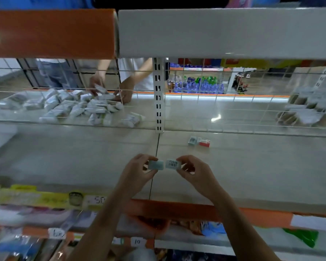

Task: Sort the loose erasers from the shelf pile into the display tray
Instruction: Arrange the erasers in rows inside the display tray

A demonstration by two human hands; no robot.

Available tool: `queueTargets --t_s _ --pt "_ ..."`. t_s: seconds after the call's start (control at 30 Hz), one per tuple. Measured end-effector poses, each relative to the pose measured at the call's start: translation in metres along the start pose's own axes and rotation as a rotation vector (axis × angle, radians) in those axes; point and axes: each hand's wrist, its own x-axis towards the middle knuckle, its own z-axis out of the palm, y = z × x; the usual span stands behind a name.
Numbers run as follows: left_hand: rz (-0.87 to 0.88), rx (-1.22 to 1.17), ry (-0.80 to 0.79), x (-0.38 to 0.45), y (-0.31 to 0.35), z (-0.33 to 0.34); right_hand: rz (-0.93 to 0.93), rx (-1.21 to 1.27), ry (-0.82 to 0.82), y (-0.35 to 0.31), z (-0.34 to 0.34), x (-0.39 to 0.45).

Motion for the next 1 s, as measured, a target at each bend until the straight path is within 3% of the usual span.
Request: queueTargets --t_s 0.53,1.0 --pt "-0.154 0.021 0.132 -0.063 -0.049 -0.097 0.139 0.309 -0.173 -0.064 0.093 0.028" --pt "-0.278 0.129 0.197 -0.170 -0.171 -0.273 0.081 0.384 -0.313 -0.204 0.296 0.045"
